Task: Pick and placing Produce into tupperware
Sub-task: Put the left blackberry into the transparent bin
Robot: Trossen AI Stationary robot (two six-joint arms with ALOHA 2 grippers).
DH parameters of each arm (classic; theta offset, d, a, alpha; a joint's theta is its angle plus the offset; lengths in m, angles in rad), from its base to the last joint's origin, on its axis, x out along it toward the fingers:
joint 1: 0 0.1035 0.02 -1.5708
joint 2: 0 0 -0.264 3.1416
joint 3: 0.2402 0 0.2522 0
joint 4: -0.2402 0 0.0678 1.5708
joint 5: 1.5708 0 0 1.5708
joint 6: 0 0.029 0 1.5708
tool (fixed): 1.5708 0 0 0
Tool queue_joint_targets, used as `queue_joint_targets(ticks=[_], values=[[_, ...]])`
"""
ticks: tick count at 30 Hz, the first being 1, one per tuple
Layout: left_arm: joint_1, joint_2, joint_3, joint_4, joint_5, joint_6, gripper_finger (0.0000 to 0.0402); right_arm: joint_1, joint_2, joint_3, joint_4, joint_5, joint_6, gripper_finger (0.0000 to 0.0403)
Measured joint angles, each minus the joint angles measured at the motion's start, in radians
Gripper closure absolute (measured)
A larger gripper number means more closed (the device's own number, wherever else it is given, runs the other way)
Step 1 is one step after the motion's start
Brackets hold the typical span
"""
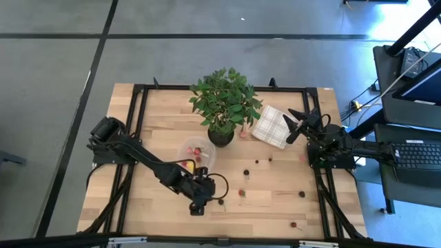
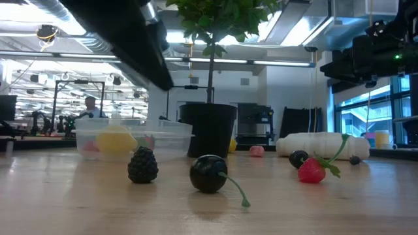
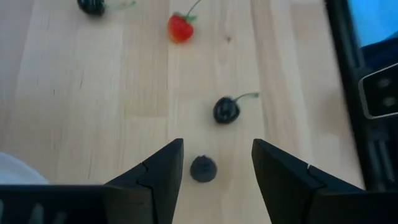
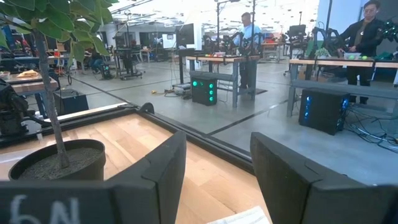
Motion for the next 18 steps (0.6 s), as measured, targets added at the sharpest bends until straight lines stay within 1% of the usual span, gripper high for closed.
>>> queue_joint_targets(ticks=[9, 18], values=[[0.001, 0.08, 0.0, 0.006, -0.009, -0.043, 0.0217, 0.0, 0.0, 0.0, -0.001, 0.0, -0.002, 0.0221], [-0.001, 0.11, 0.0, 0.003, -0.007, -0.083, 0.0217, 0.0, 0.0, 0.0, -0.002, 0.0, -0.003, 0.0221]])
